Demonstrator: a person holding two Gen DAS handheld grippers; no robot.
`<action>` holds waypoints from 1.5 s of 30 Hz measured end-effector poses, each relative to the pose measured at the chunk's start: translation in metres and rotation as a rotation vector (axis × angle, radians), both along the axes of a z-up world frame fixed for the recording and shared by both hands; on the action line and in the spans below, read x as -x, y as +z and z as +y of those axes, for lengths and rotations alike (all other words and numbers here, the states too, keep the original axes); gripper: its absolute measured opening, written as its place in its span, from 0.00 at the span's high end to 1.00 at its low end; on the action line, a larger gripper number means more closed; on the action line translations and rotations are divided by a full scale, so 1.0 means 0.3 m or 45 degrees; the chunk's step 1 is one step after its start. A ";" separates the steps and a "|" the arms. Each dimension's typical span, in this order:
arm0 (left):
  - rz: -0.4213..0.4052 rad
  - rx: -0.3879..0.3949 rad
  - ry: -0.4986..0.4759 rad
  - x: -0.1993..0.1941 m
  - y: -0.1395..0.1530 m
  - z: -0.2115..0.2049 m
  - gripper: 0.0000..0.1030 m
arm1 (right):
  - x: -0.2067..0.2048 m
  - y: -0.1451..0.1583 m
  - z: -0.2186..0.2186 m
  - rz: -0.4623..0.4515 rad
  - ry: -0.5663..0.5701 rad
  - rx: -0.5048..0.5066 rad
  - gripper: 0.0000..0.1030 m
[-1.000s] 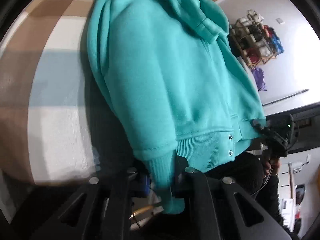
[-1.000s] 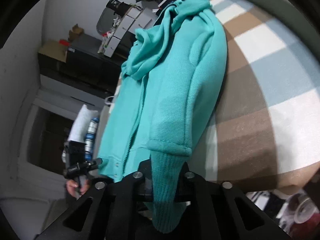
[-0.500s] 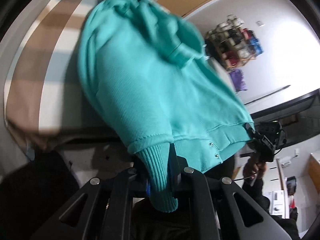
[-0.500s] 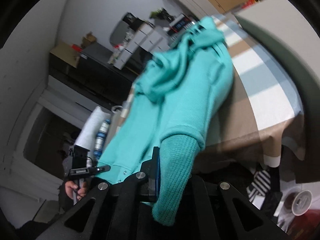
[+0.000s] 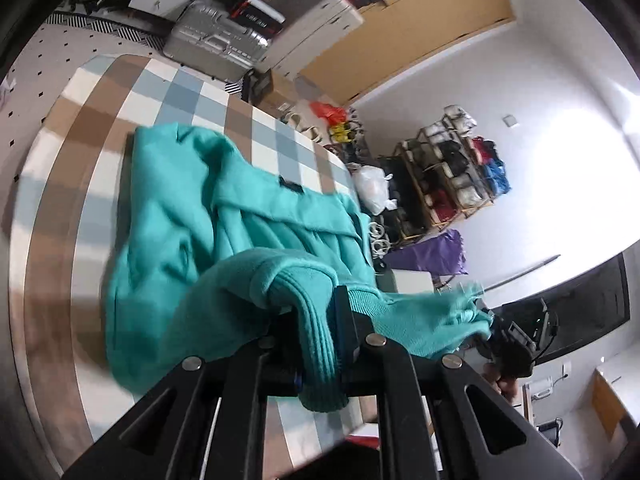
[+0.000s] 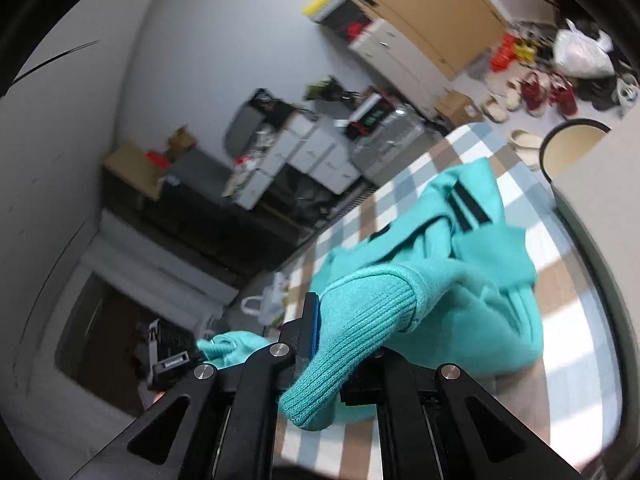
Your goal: Fold large clothes
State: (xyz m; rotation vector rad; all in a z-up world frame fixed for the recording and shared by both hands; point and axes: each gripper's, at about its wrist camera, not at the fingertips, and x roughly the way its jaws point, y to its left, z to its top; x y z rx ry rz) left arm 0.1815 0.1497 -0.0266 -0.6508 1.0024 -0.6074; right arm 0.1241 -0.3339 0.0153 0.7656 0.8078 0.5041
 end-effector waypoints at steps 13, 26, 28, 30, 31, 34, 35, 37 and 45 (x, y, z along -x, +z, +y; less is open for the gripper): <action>0.324 -0.028 0.072 -0.379 -0.191 0.096 0.93 | -0.650 -0.254 0.043 0.431 -0.128 0.054 0.93; 0.511 -0.011 0.034 -0.399 -0.186 0.119 0.82 | -0.803 -0.536 -0.043 0.700 -0.155 -0.137 0.90; 0.425 -0.024 0.085 -0.392 -0.149 0.130 0.54 | -0.793 -0.512 -0.066 0.669 -0.142 -0.193 0.86; 0.346 -0.007 0.153 -0.360 -0.118 0.155 0.21 | -0.778 -0.479 -0.078 0.621 -0.134 -0.184 0.82; 0.301 -0.017 0.162 -0.330 -0.096 0.166 0.21 | -0.767 -0.465 -0.083 0.593 -0.126 -0.186 0.79; 0.300 -0.174 0.173 -0.278 -0.107 0.166 0.21 | -0.722 -0.411 -0.110 0.481 -0.154 -0.166 0.57; 0.308 -0.213 0.160 -0.263 -0.122 0.160 0.21 | -0.705 -0.382 -0.122 0.420 -0.157 -0.134 0.47; 0.329 -0.278 0.125 -0.219 -0.163 0.149 0.21 | -0.673 -0.335 -0.144 0.305 -0.177 -0.079 0.33; 0.435 -0.297 0.047 -0.147 -0.306 0.118 0.24 | -0.534 -0.306 -0.092 0.207 0.019 0.482 0.19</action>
